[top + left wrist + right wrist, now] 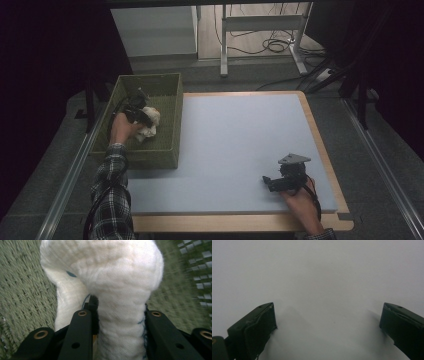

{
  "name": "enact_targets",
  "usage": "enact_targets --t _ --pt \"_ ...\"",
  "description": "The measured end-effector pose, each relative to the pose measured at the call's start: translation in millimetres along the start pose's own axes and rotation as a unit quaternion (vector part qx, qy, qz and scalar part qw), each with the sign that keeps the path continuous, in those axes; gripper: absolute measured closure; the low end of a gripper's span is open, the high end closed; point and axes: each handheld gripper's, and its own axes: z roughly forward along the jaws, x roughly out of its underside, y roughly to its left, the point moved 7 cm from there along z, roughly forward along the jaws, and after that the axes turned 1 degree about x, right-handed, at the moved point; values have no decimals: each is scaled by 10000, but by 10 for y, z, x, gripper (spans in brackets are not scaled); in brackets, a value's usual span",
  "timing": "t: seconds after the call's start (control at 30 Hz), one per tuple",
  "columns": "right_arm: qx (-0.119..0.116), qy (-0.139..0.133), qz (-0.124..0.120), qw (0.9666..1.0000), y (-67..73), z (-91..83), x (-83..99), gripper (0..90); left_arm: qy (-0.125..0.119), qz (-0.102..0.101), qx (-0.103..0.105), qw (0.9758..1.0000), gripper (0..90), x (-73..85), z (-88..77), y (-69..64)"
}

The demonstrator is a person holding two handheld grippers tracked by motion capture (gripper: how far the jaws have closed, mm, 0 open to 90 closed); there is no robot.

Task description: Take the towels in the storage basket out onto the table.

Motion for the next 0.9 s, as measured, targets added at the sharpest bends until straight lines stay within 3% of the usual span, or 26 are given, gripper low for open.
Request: enact_targets --t 0.3,0.47,0.9 --pt "-1 1 -2 10000 0 0 0 8 -243 242 30 9994 689 10 -426 -161" --pt "1 2 1 10000 1 -1 0 8 -499 427 100 9978 686 37 -698 -280" --pt "3 0 0 10000 1 -1 0 8 -845 818 242 9928 681 96 -1011 -563"
